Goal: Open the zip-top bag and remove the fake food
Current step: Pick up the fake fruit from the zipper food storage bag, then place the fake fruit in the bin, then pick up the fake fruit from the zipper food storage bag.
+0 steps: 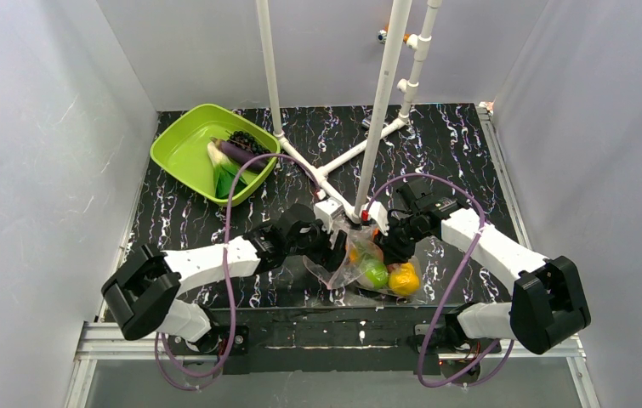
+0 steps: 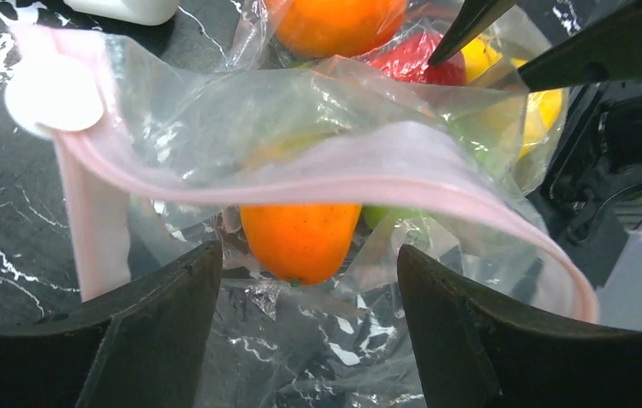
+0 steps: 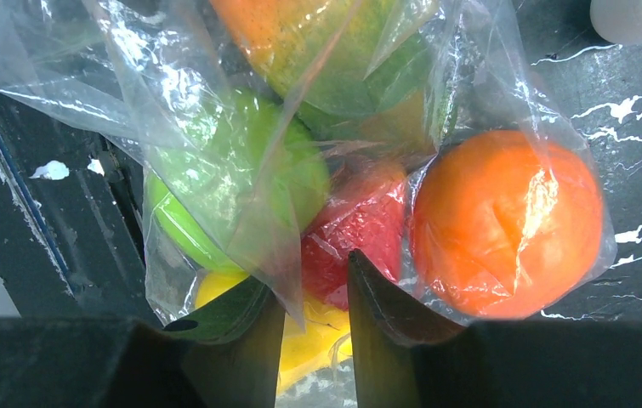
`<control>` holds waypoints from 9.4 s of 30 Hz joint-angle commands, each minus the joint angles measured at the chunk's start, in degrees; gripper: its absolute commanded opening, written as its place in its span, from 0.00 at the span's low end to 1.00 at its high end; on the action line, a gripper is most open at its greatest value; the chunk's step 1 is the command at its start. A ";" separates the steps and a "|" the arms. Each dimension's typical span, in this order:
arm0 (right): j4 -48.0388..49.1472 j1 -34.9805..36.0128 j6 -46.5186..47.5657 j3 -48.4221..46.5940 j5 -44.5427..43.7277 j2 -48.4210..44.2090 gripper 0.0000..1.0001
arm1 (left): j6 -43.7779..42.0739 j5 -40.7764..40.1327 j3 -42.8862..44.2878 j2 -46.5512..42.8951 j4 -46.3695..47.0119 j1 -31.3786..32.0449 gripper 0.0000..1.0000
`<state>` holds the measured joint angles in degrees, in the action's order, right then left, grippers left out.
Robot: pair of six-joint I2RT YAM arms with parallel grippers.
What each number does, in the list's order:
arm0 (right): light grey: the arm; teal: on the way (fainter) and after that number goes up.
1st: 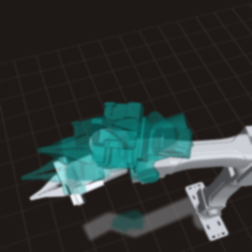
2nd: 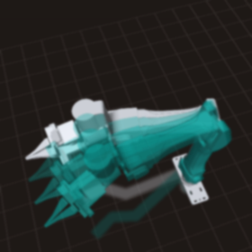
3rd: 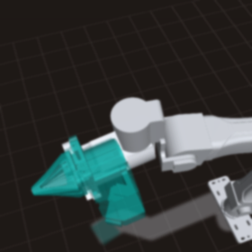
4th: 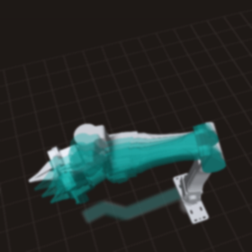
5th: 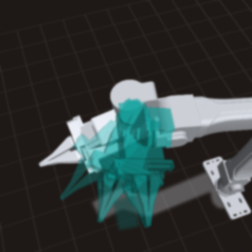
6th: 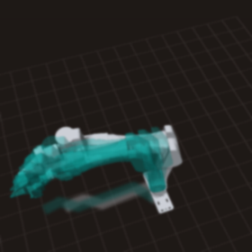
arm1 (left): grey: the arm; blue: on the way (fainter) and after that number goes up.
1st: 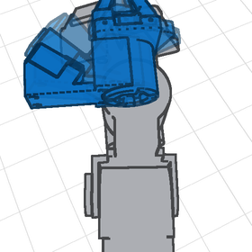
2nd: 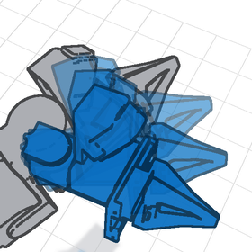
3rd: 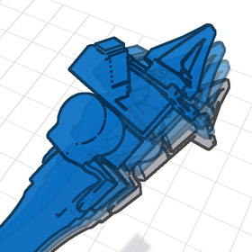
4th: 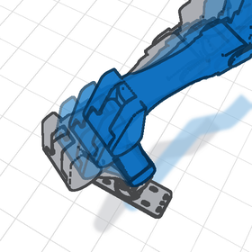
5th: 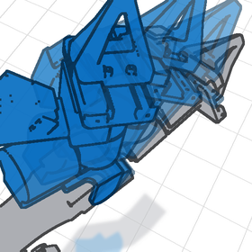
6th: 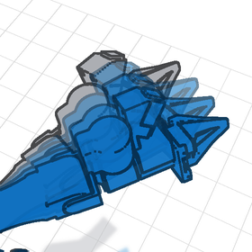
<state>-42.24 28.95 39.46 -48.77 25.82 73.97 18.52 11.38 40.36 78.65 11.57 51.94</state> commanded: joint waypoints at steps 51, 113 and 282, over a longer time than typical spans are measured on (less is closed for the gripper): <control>-1.05 0.28 0.61 -2.64 1.60 0.63 0.35 | 10.41 12.78 4.10 17.31 11.84 -6.06 0.63; 0.65 -5.96 0.40 0.67 2.85 -7.88 0.01 | -1.52 9.12 7.74 -15.36 -29.38 -6.33 0.00; -3.21 -13.24 4.89 2.37 17.49 -13.34 0.01 | 5.50 4.58 11.61 1.20 -10.80 1.44 0.31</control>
<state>-43.88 16.08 43.16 -45.93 38.96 61.84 26.13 20.60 49.34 77.56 1.32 52.23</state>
